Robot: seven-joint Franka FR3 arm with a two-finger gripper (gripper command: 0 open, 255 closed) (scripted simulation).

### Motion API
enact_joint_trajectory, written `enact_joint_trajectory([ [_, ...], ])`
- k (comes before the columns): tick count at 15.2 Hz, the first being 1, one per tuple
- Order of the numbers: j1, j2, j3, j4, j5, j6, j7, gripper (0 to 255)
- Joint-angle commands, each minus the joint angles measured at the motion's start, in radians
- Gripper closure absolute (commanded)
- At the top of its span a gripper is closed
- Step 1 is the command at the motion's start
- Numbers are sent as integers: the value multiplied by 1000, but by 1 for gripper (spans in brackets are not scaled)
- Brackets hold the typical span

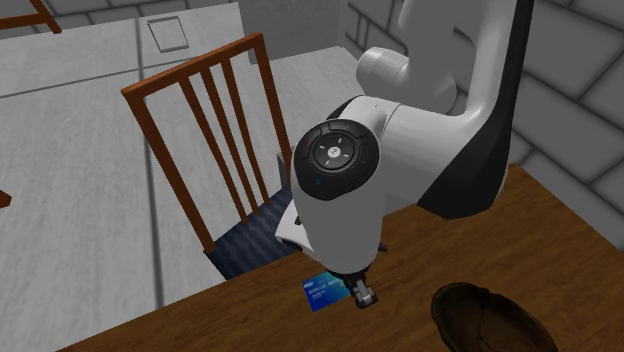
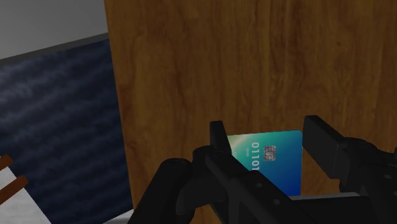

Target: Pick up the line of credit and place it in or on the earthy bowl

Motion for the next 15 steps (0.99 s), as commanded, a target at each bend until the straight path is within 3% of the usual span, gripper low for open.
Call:
enact_joint_trajectory([
  [1,0,-17,-3,9,3,-26,-1,255],
  [15,-2,-97,-25,130,7,-225,4,255],
])
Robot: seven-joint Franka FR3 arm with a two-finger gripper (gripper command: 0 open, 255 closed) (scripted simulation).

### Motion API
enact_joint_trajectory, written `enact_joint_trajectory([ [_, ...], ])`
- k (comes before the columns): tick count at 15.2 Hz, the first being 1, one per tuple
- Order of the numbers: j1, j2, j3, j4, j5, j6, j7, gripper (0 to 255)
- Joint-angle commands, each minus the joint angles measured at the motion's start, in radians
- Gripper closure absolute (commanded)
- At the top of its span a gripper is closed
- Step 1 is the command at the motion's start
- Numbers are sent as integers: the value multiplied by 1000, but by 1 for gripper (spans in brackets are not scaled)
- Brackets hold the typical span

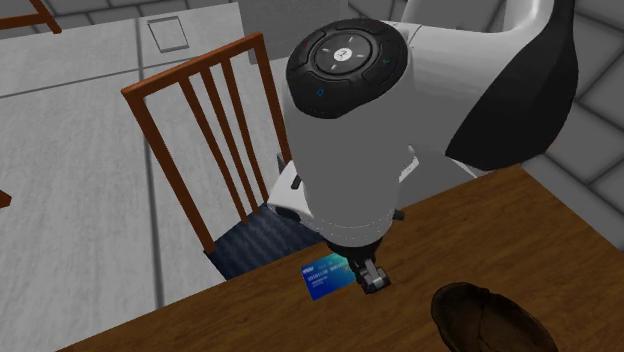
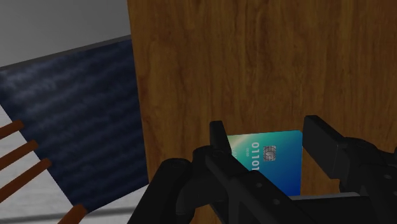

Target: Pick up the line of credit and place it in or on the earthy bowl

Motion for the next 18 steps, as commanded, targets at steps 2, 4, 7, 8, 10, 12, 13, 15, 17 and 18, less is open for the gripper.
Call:
enact_joint_trajectory([
  [2,0,-13,-4,29,0,-42,3,255],
  [4,-1,-19,-7,51,-1,-70,5,255],
  [7,-2,-27,-12,84,-2,-110,8,255],
  [8,-3,-29,-13,95,-3,-124,9,255],
  [10,-3,-32,-15,112,-4,-143,11,255],
  [12,18,-45,14,106,14,-142,54,255],
  [13,29,-50,29,105,22,-141,77,255],
  [15,49,-57,60,106,39,-140,122,255],
  [17,69,-60,92,111,53,-138,169,255],
  [18,78,-60,108,115,60,-136,193,255],
])
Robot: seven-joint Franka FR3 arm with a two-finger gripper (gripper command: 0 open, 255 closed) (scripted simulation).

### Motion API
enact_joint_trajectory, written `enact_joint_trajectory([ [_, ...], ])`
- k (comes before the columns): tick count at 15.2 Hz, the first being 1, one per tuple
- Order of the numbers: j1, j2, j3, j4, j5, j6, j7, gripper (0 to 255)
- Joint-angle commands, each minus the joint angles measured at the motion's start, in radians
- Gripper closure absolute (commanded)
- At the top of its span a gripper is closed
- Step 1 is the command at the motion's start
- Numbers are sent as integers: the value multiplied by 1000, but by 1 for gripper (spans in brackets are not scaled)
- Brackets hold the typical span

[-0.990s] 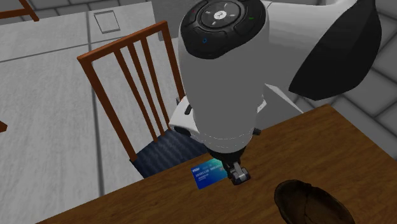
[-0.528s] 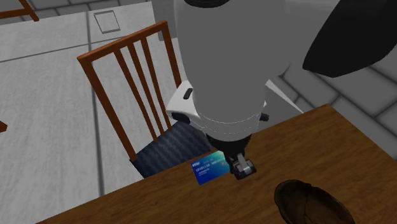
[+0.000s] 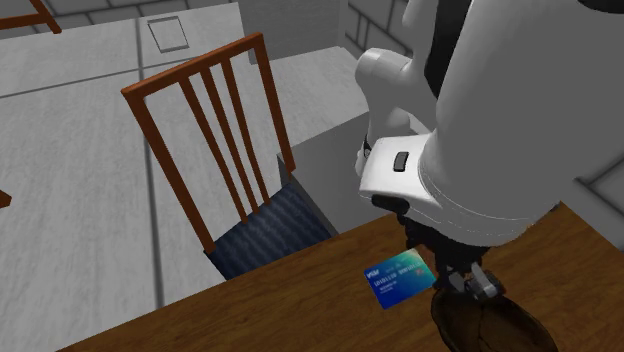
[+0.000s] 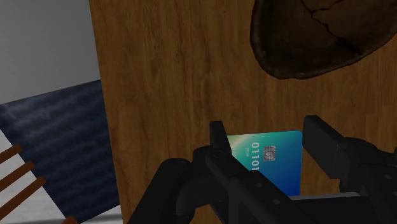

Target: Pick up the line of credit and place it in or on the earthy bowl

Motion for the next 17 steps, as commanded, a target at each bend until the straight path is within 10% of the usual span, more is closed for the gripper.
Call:
enact_joint_trajectory([
  [1,19,4,34,11,13,4,51,255],
  [17,98,102,229,50,25,112,307,255],
])
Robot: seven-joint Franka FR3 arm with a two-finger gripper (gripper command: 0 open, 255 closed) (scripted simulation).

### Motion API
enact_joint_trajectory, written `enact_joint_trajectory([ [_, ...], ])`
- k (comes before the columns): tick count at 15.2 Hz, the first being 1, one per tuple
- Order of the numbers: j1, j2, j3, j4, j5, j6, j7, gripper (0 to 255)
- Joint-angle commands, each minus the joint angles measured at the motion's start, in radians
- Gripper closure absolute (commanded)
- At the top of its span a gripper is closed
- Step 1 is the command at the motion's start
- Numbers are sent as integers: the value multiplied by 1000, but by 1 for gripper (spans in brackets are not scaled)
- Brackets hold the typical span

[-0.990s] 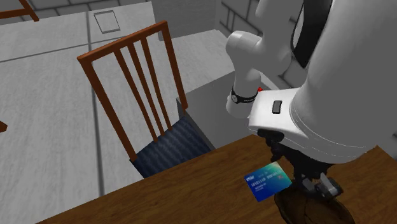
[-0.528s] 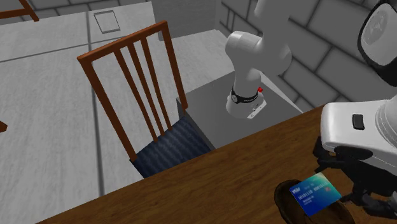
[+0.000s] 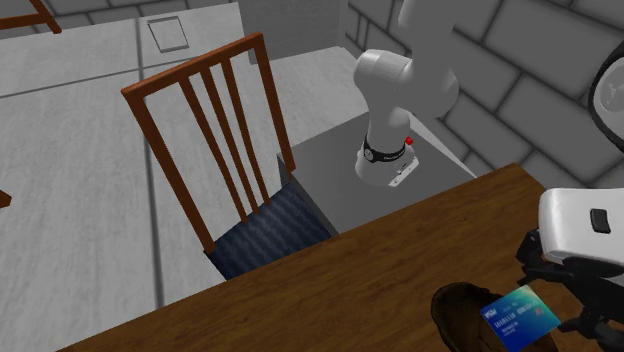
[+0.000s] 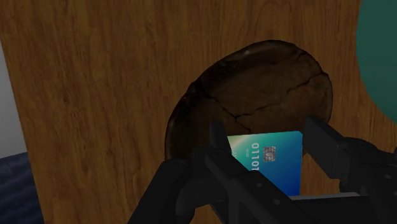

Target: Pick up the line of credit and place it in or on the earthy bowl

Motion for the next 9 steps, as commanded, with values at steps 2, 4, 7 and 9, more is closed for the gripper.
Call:
enact_joint_trajectory([
  [2,1,9,7,-35,0,43,-3,255],
  [4,2,17,12,-55,-1,70,-4,255],
  [7,2,31,20,-84,-4,112,-4,255],
  [9,2,46,27,-109,-9,150,-3,255],
])
